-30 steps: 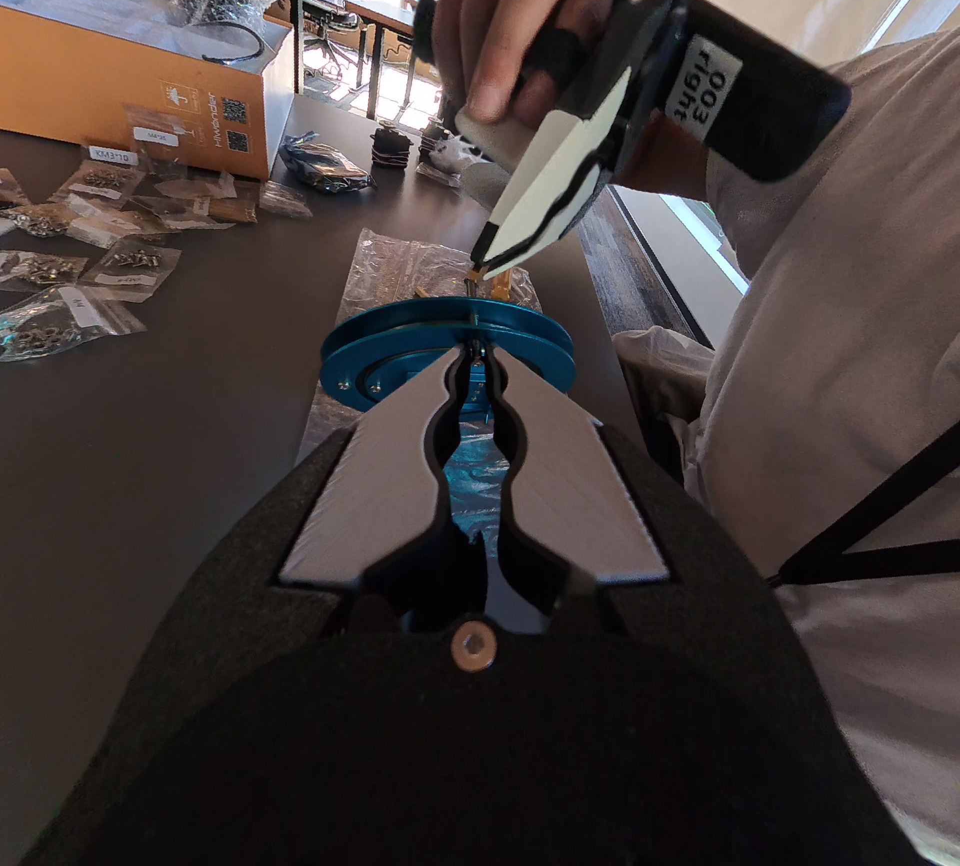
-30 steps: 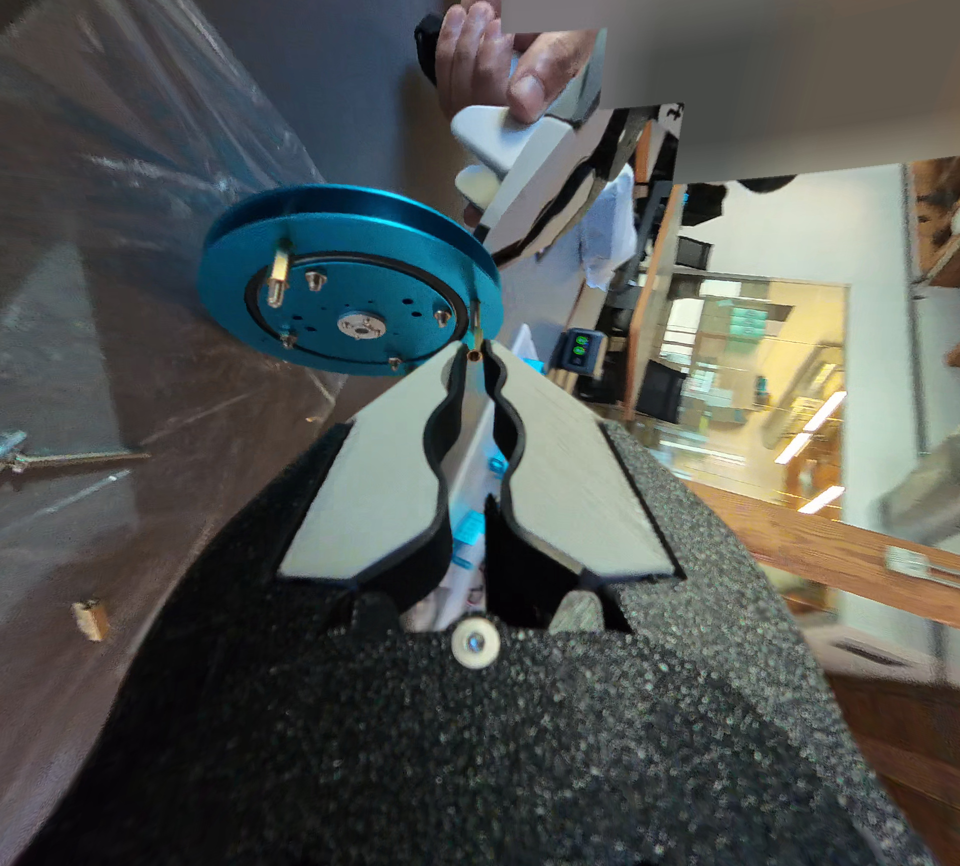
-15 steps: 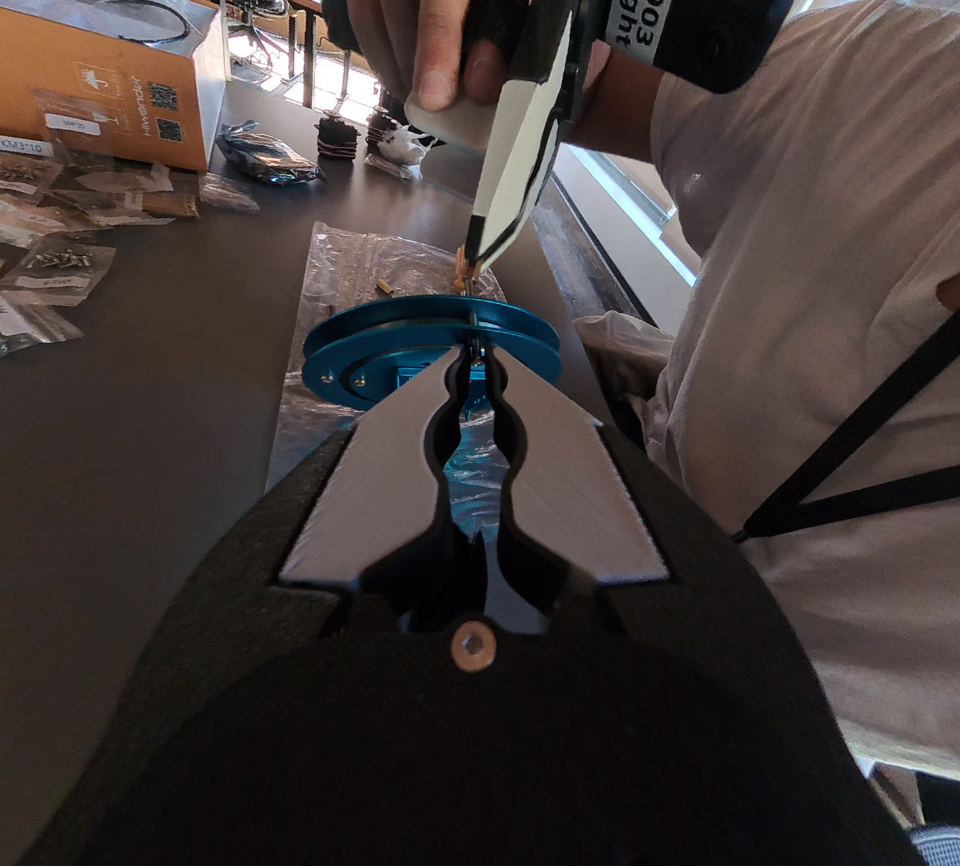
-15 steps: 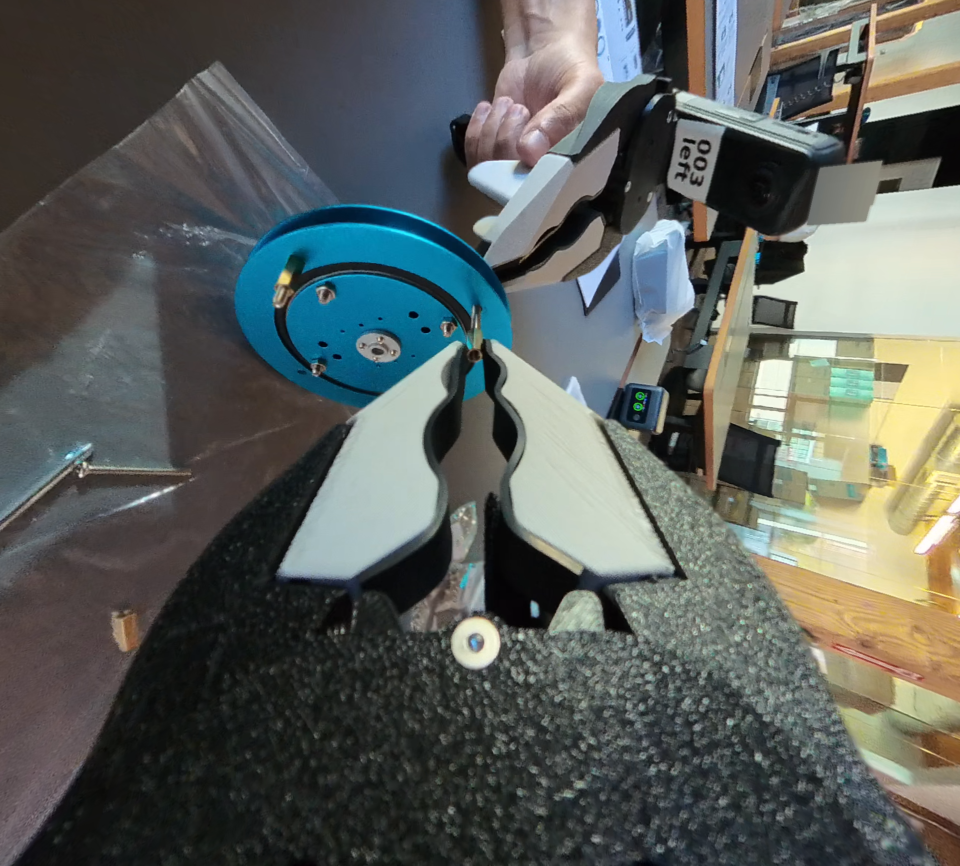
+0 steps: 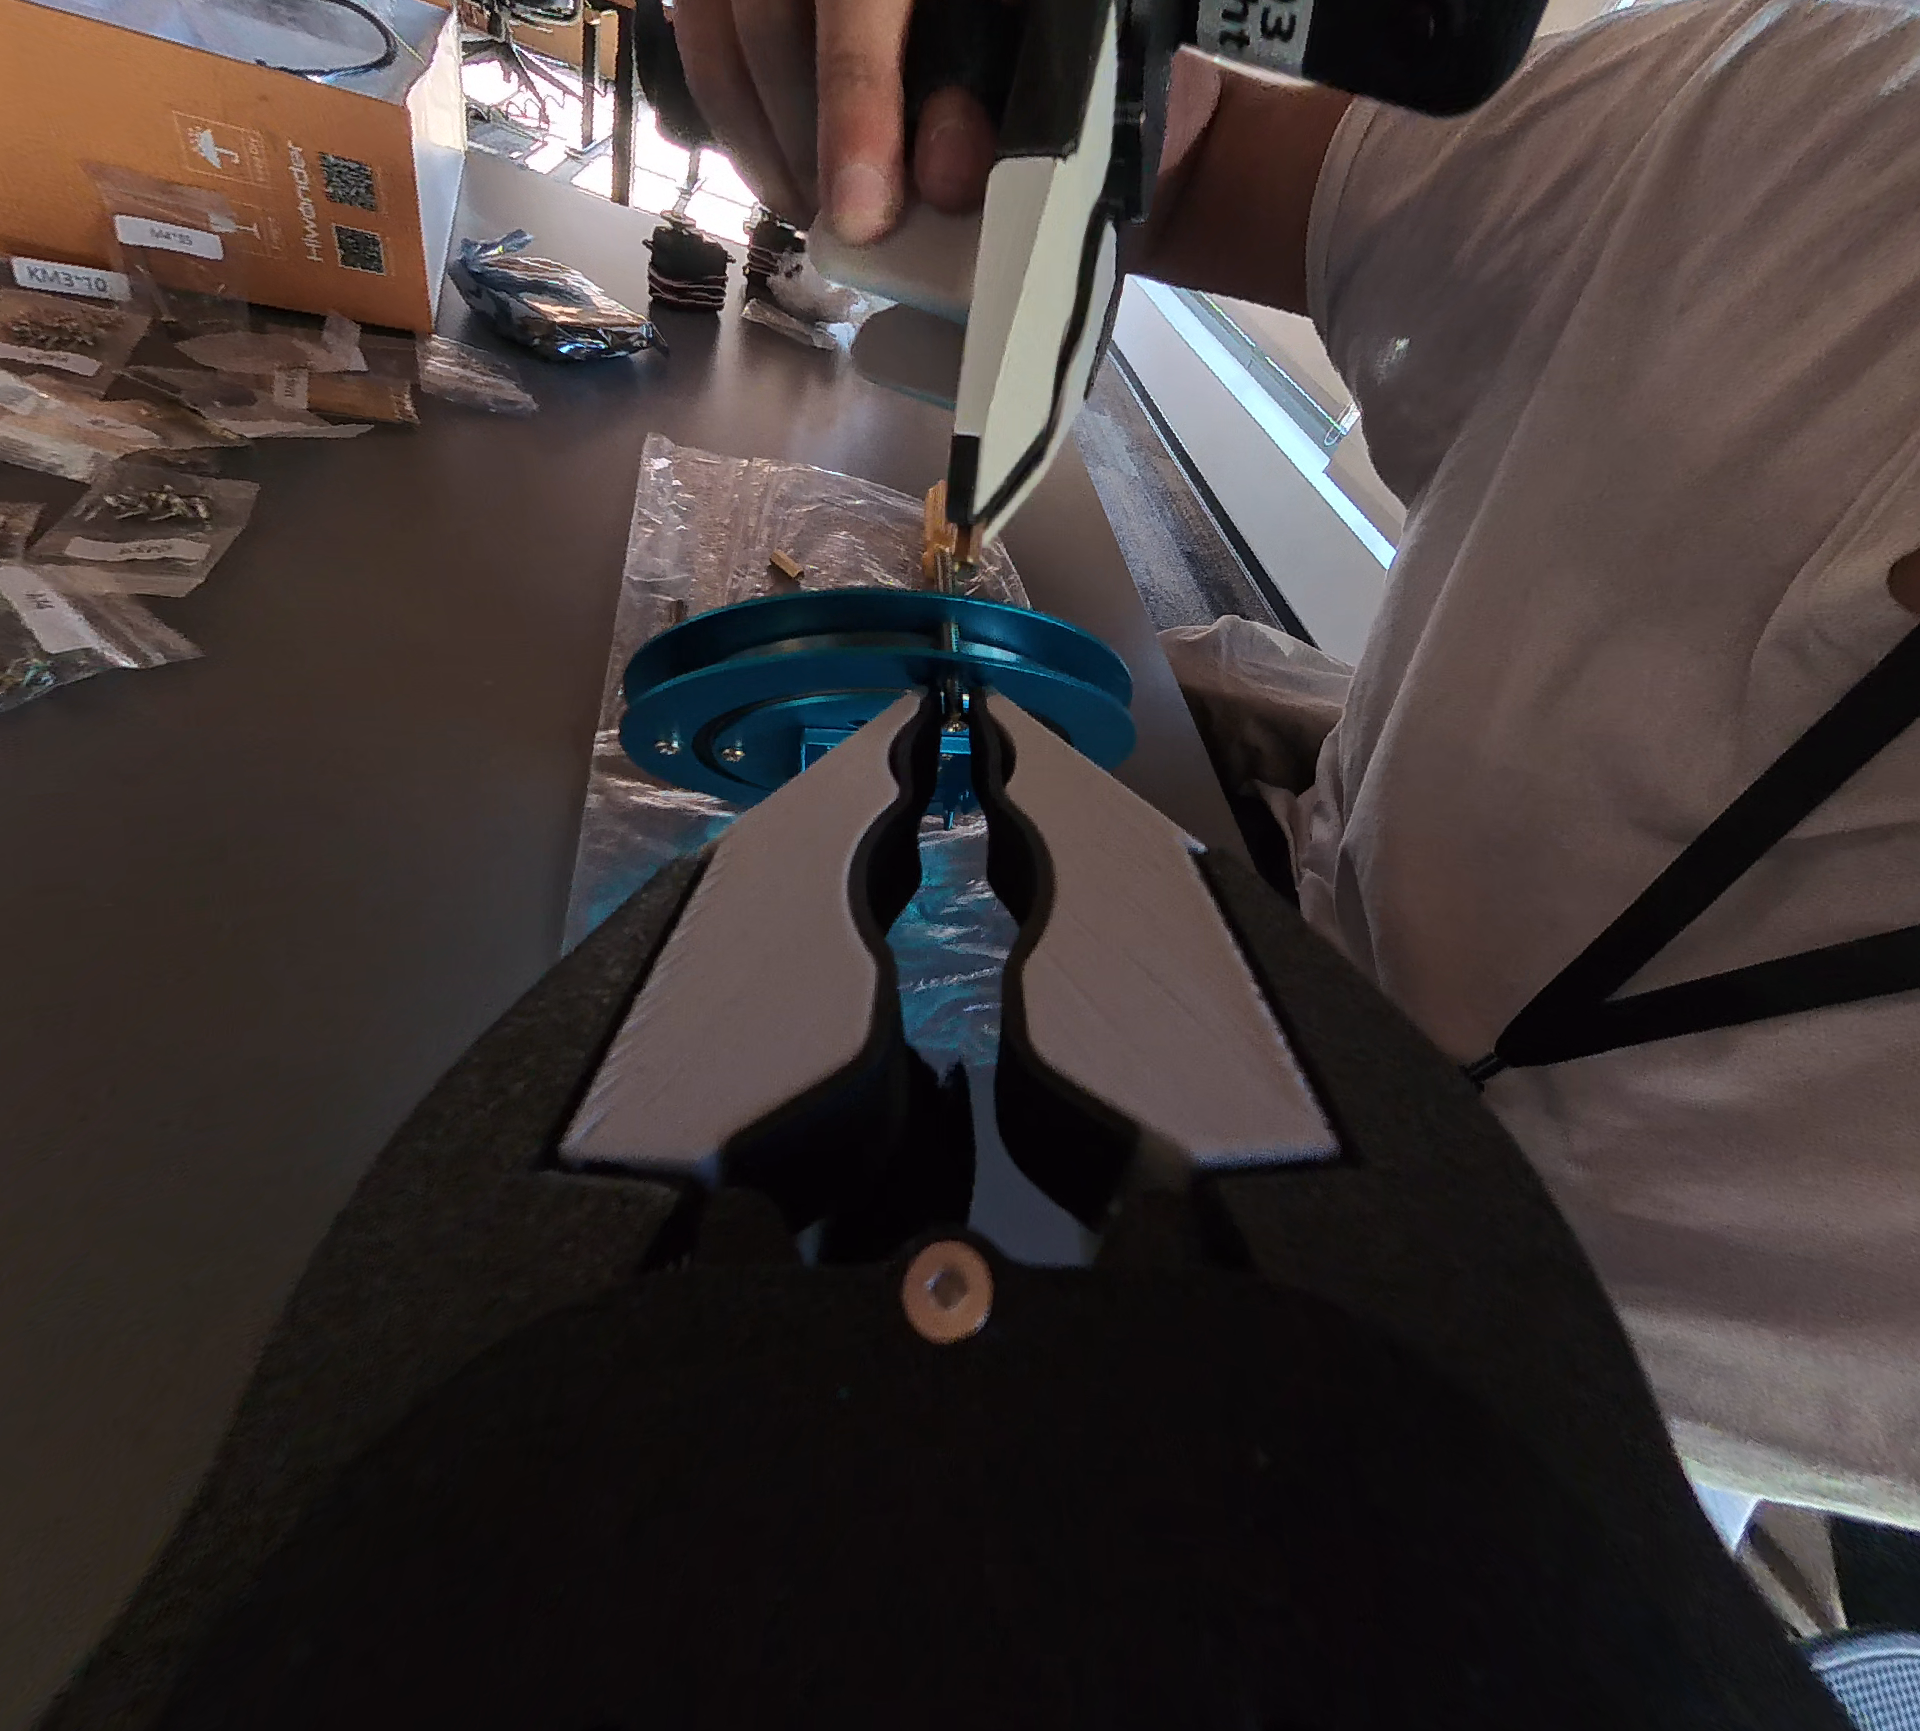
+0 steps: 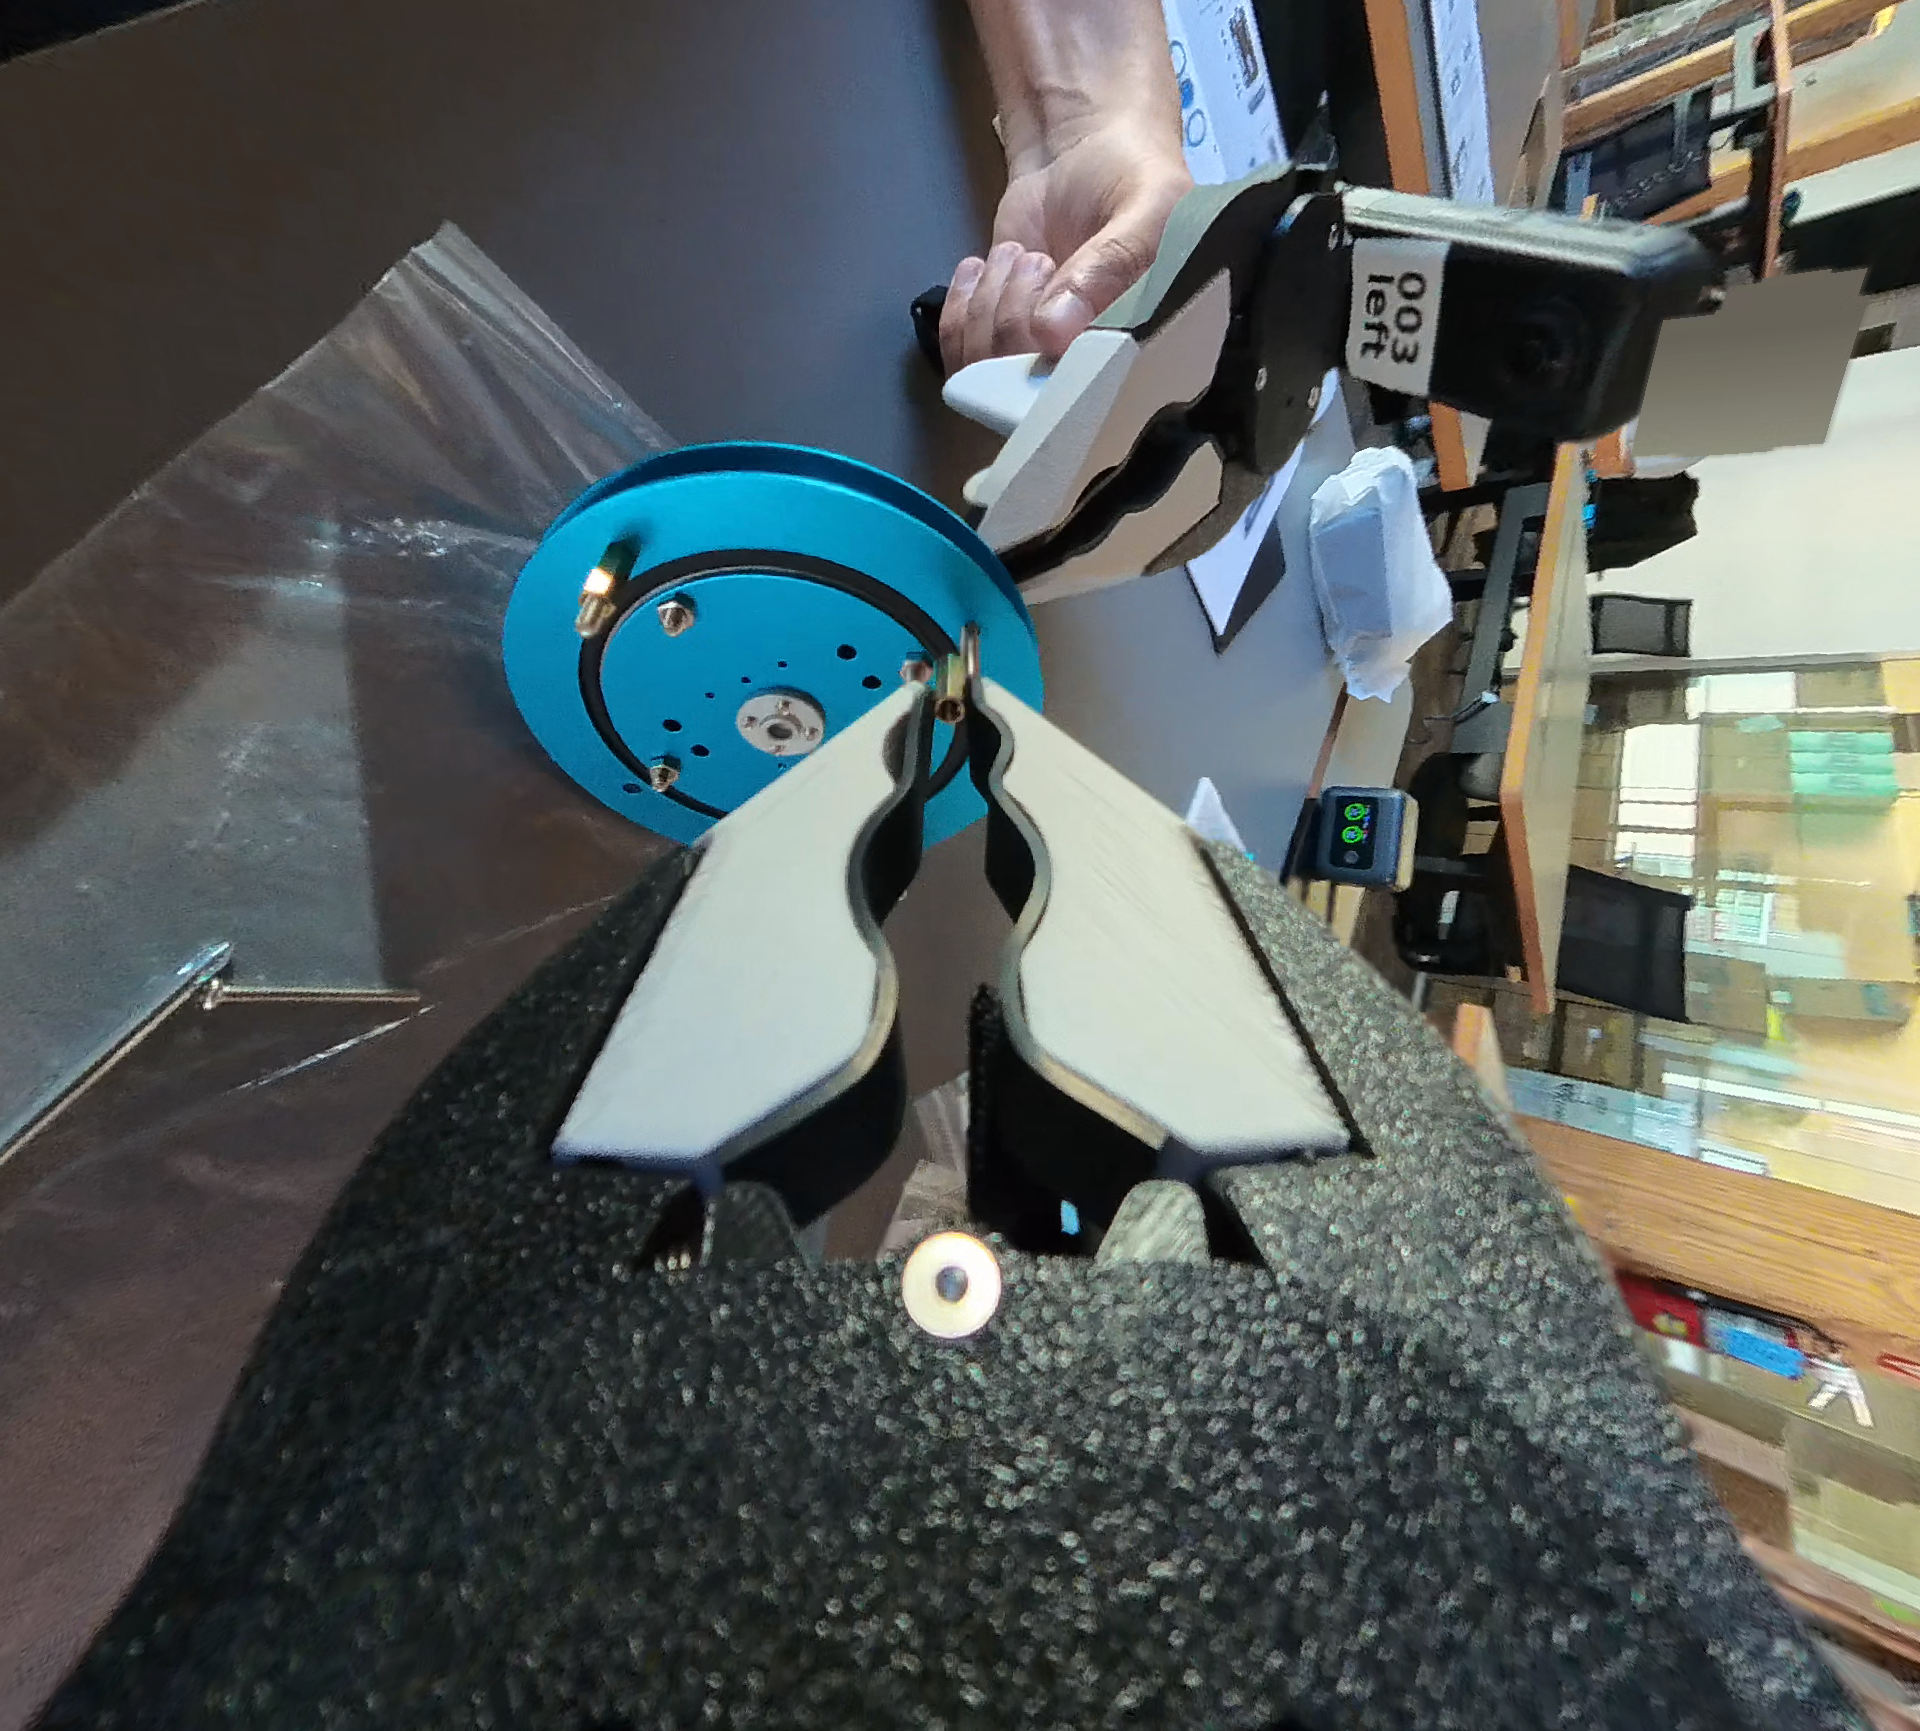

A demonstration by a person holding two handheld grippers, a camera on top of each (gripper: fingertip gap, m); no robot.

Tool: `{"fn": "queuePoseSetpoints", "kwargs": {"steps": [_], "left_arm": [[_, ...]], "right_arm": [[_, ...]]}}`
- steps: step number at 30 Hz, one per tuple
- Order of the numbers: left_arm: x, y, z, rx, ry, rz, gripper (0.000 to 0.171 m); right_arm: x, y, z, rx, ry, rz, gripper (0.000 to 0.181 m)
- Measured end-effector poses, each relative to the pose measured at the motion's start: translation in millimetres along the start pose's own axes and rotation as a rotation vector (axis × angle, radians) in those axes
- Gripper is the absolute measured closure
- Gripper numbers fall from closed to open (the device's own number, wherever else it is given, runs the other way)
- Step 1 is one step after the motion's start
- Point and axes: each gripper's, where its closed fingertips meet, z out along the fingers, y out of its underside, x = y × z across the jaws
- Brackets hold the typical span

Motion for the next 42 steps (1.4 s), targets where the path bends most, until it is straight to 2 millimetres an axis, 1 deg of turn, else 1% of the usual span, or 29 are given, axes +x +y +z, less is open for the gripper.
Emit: {"fn": "queuePoseSetpoints", "kwargs": {"steps": [3,5,7,9,13,20,23,27,30,31,38,42], "left_arm": [[0.1,0.9,-0.8,-0.003,0.002,0.006,0.167],[1.2,1.0,-0.2,-0.003,0.004,0.013,0.167],[2.3,0.8,0.7,0.000,0.009,0.015,0.167],[3.1,0.7,1.1,0.000,0.013,0.015,0.167],[2.1,0.3,1.1,-0.001,0.004,0.016,0.167],[2.7,0.9,1.0,-0.003,0.007,0.015,0.167],[3.7,1.2,1.3,-0.003,0.015,0.007,0.168],[4.3,1.5,1.1,-0.001,0.027,-0.007,0.168],[3.9,1.2,1.3,0.001,0.023,-0.004,0.168],[3.3,1.2,1.1,0.001,0.017,0.000,0.167],[2.9,0.3,2.3,-0.004,-0.022,0.057,0.167],[3.1,0.7,2.4,-0.009,-0.032,0.073,0.167]], "right_arm": [[4.1,1.7,-2.6,0.036,-0.006,0.118,0.176],[7.1,-0.7,-4.9,0.077,-0.015,0.200,0.176],[4.9,0.2,-4.4,0.083,-0.043,0.239,0.176],[2.6,1.8,-3.1,0.078,-0.052,0.242,0.176],[1.3,-1.2,-3.2,0.096,-0.062,0.250,0.176],[2.0,0.9,0.0,0.076,-0.054,0.227,0.176],[1.5,0.5,-0.2,0.063,-0.035,0.147,0.176],[1.5,-0.9,-0.2,0.013,0.022,-0.082,0.176],[1.8,-0.5,-0.4,-0.007,0.029,-0.152,0.176],[2.1,0.1,-0.1,-0.006,0.018,-0.118,0.176],[3.0,4.3,-0.7,0.016,-0.151,0.363,0.176],[2.1,3.3,-1.0,0.046,-0.201,0.551,0.176]]}}
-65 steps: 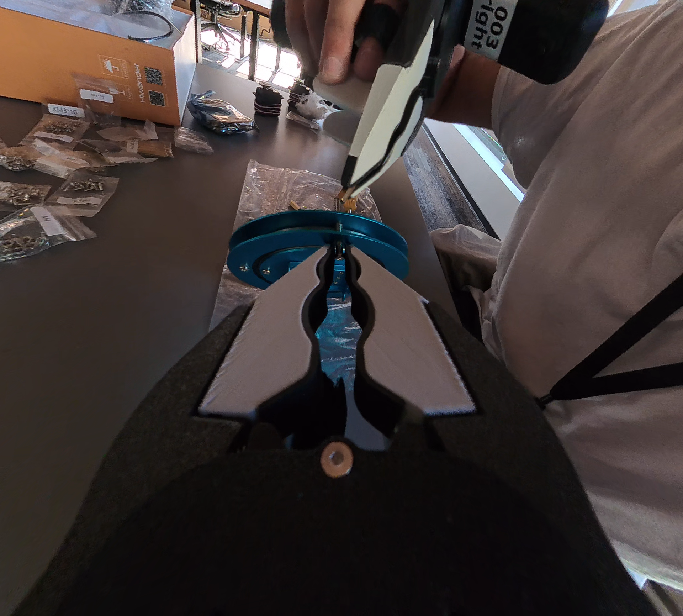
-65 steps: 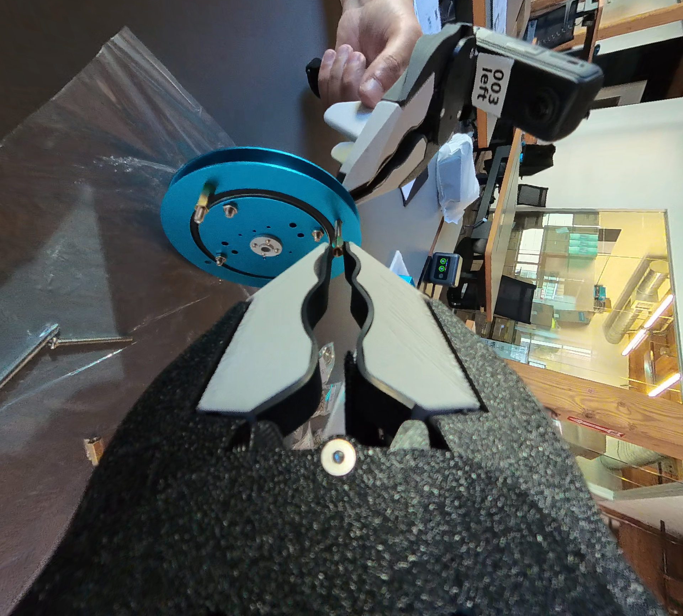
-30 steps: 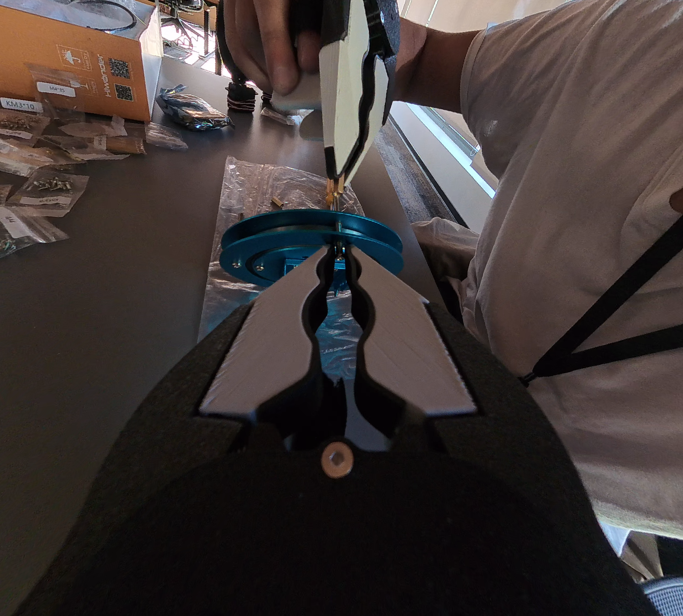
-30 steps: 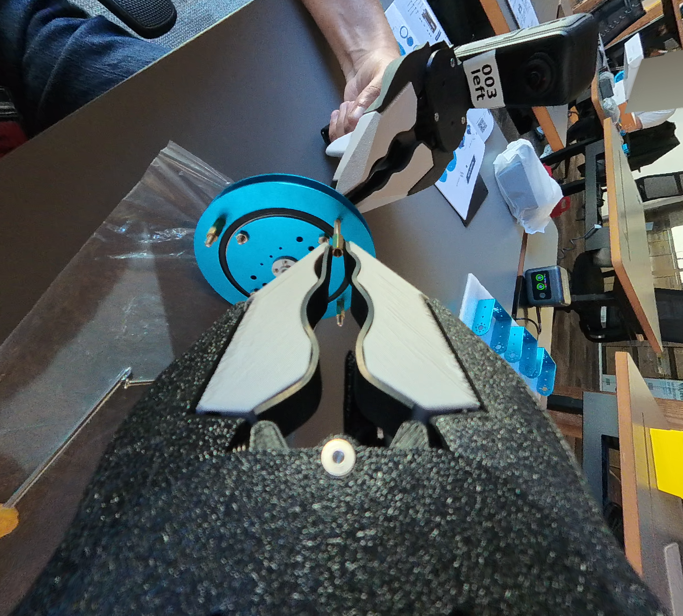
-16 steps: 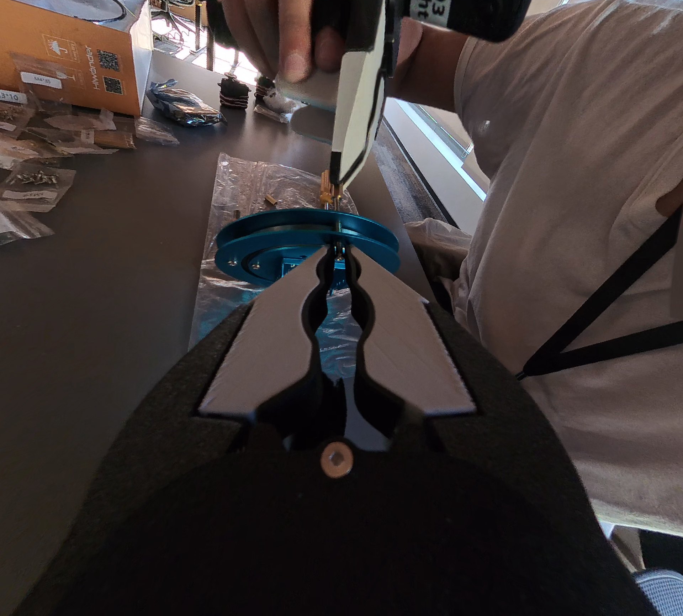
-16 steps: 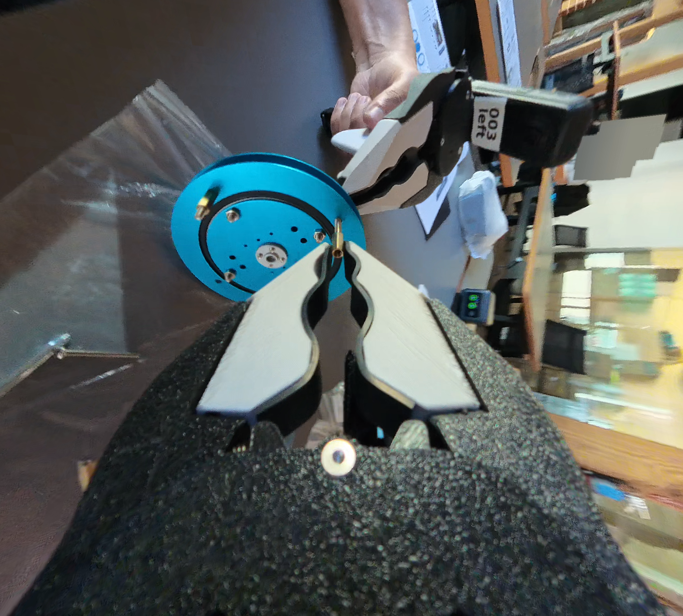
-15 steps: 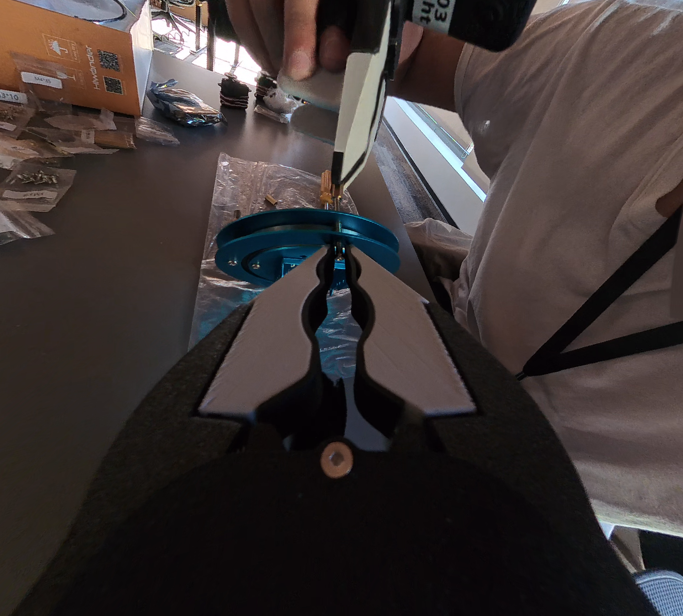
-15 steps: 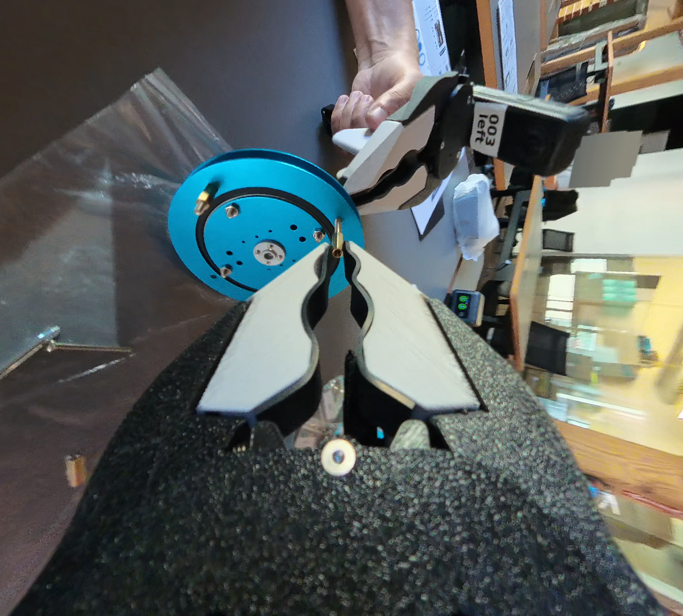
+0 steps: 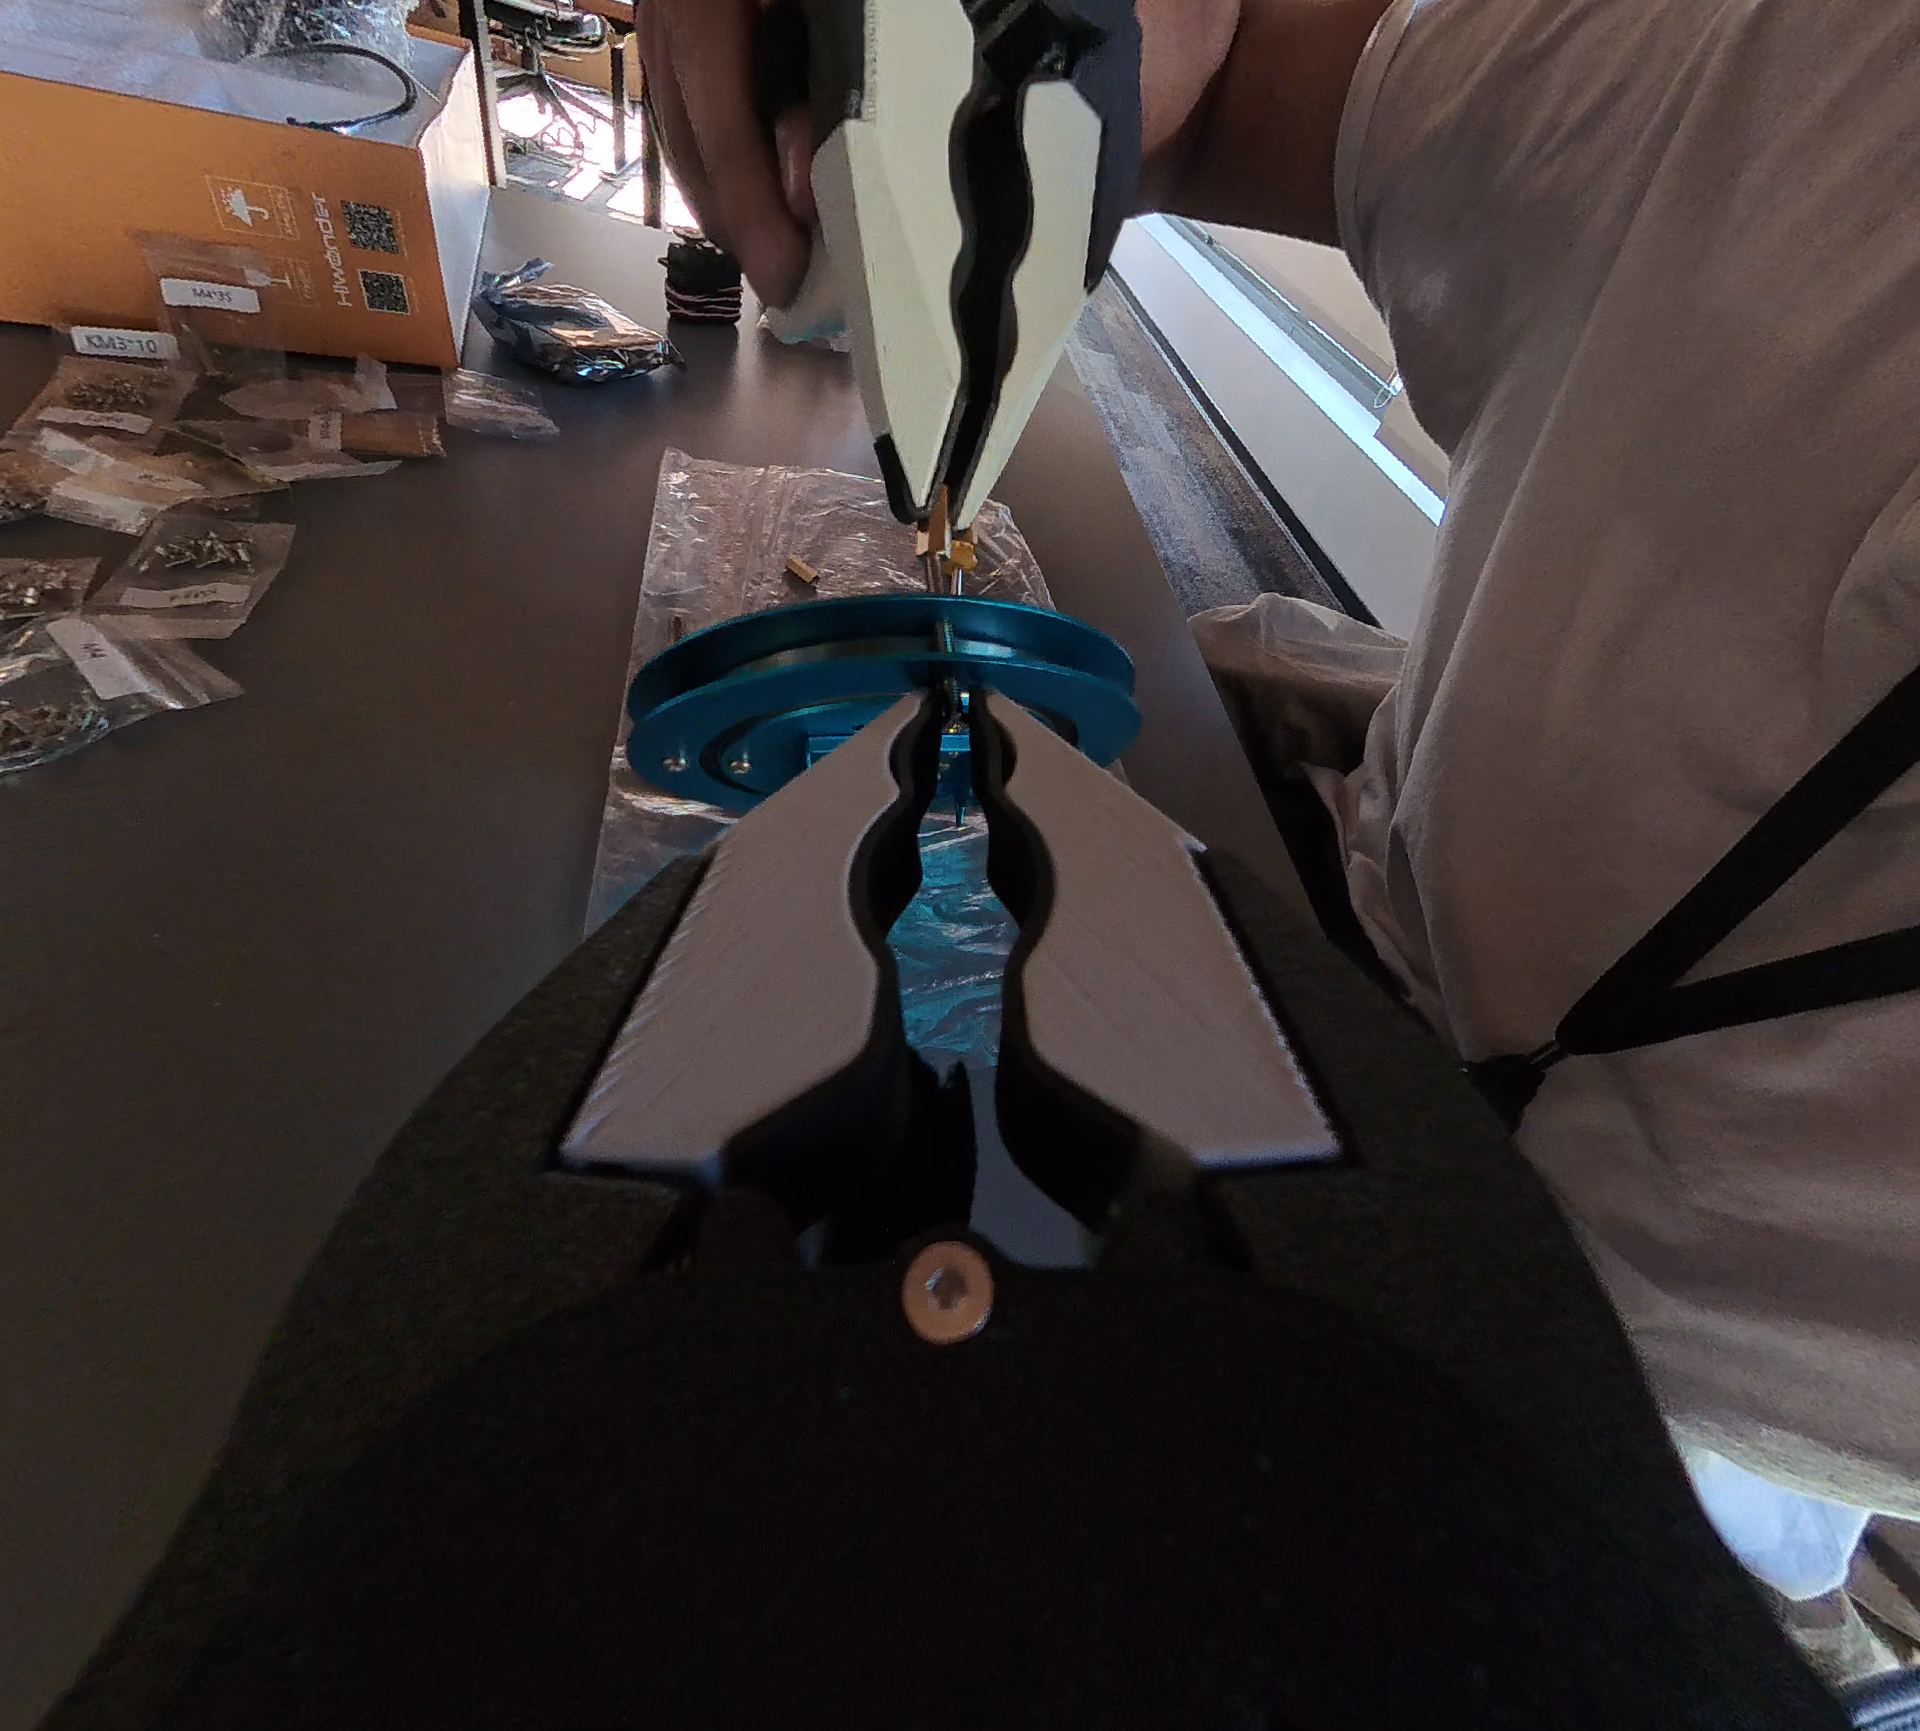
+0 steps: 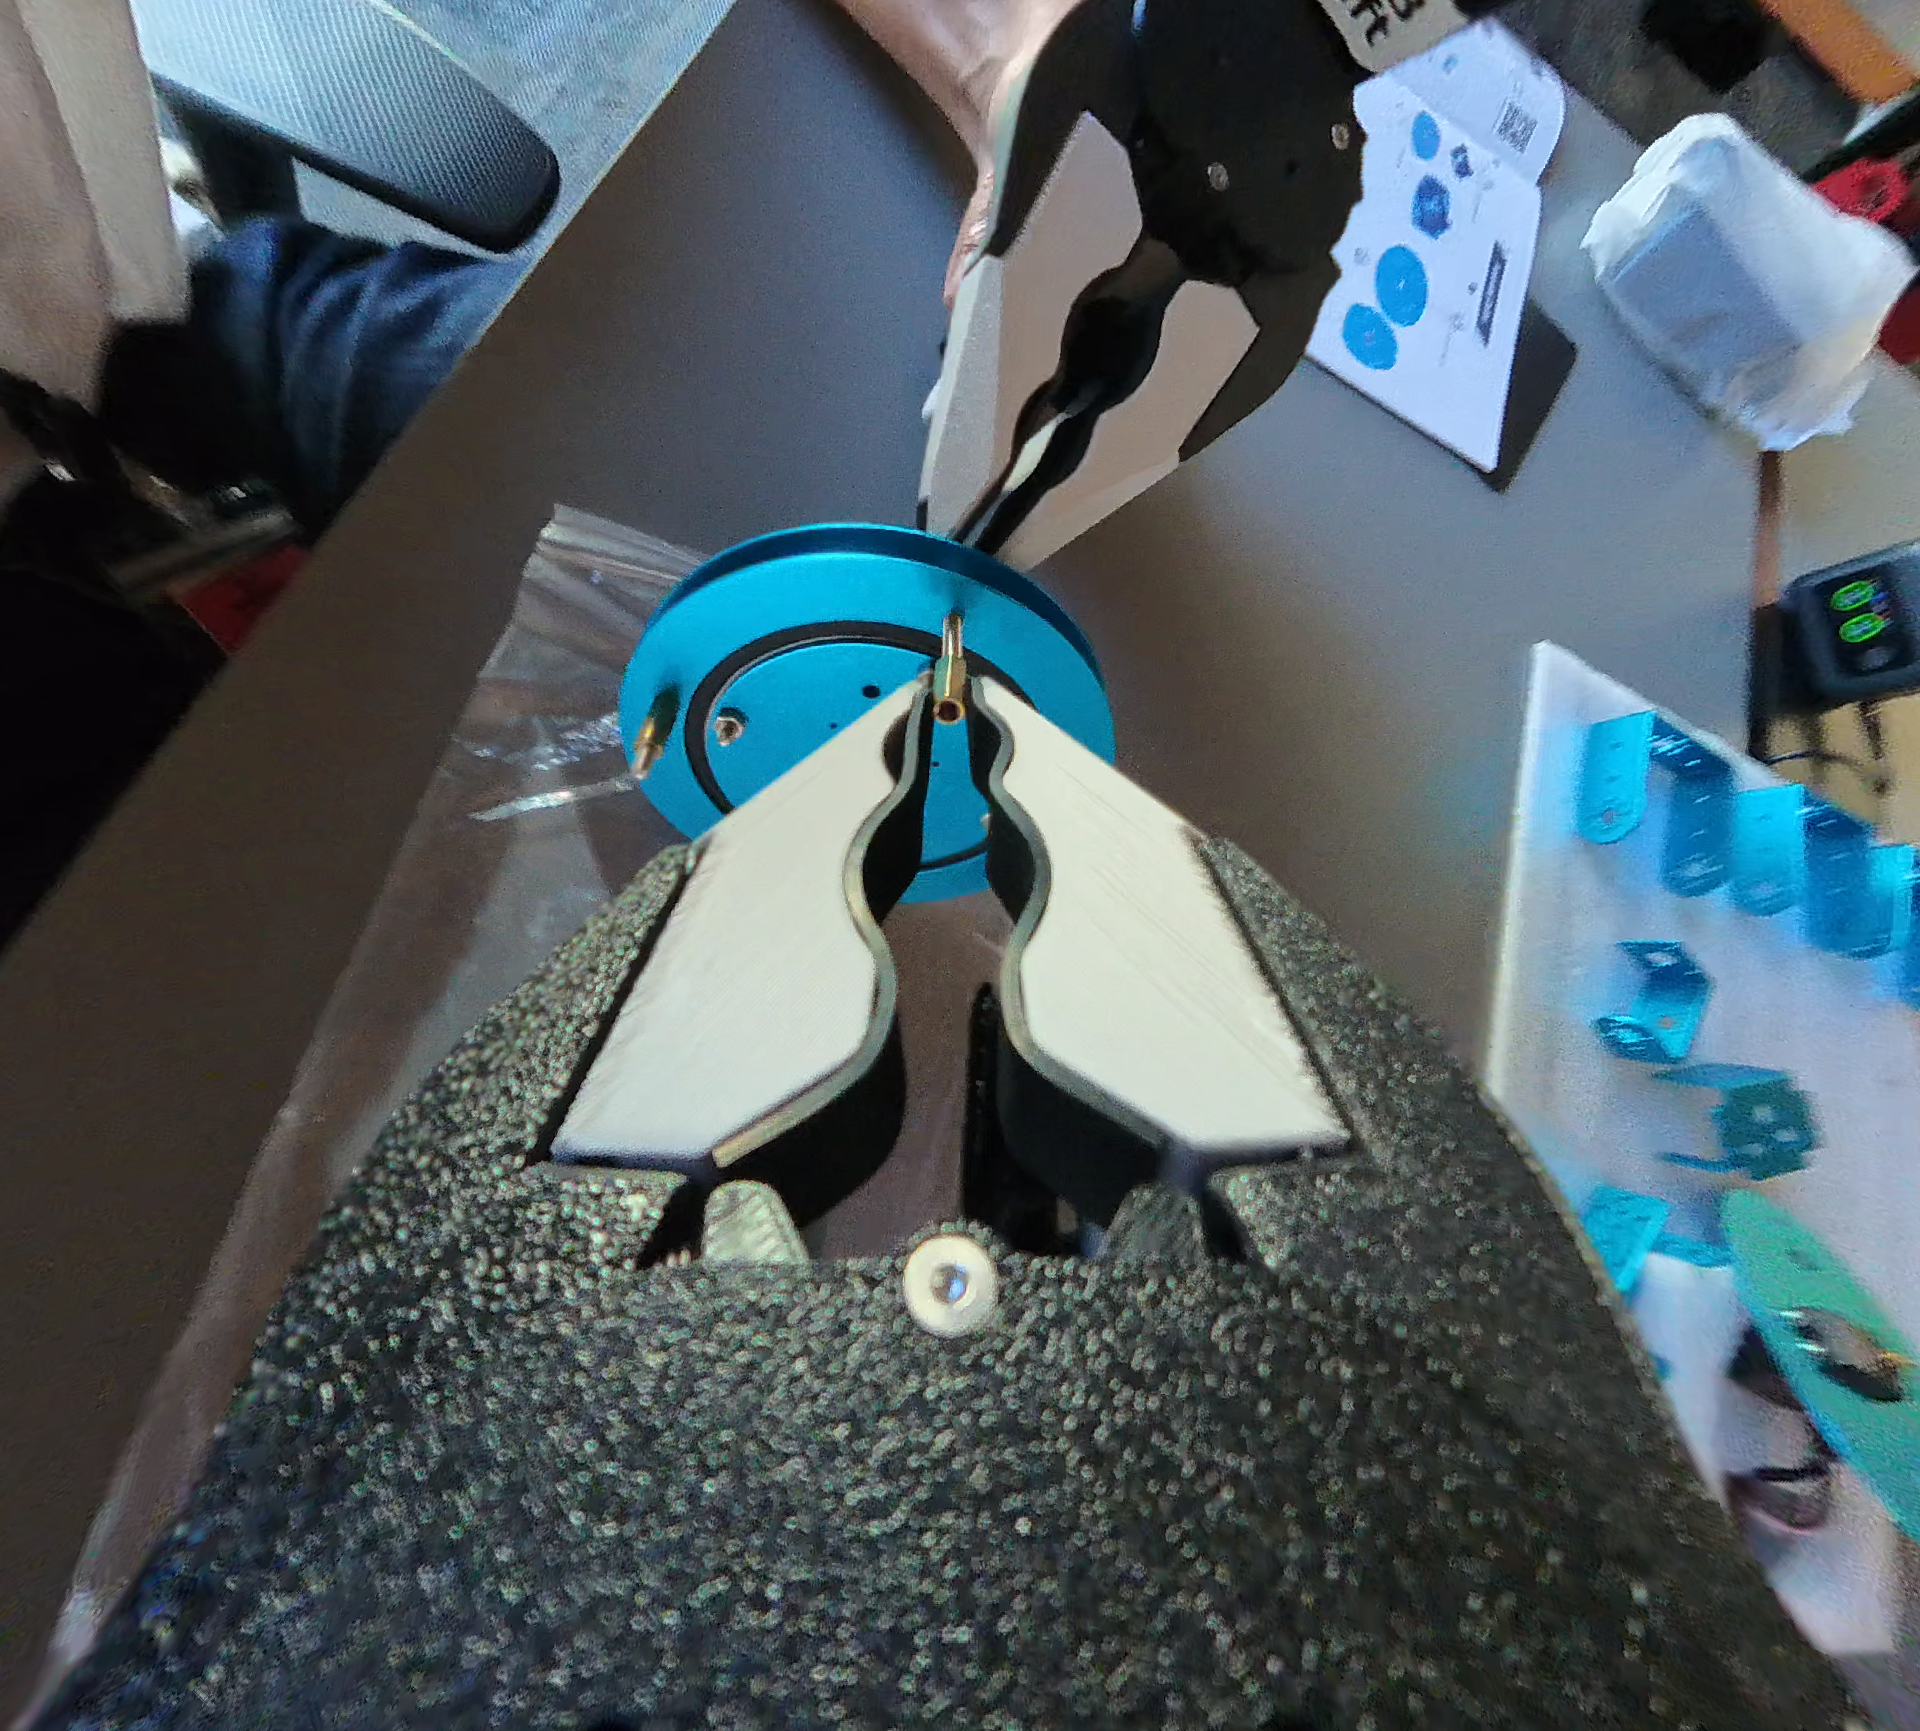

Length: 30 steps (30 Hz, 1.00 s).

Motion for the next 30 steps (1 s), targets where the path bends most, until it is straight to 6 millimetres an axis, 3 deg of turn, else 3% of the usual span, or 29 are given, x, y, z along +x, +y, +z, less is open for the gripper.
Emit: {"fn": "queuePoseSetpoints", "kwargs": {"steps": [7,10,15,19,24,30], "left_arm": [[-2,-1,1,-0.017,-0.062,0.065,0.168],[0,-1,1,-0.021,-0.061,0.075,0.168],[5,-1,3,-0.010,-0.020,0.038,0.168],[5,-1,5,-0.017,-0.026,0.043,0.167],[-1,-1,2,-0.018,-0.057,0.031,0.168],[-2,-1,2,-0.019,-0.056,0.027,0.168]], "right_arm": [[-1,-1,-1,-0.014,-0.121,0.312,0.176],[-4,0,-2,0.010,-0.116,0.354,0.176],[-9,6,2,-0.010,0.130,-0.002,0.176],[-11,4,3,-0.039,0.230,-0.182,0.176],[-7,8,1,-0.130,0.278,-0.269,0.176],[-2,13,-1,-0.144,0.296,-0.190,0.176]]}}
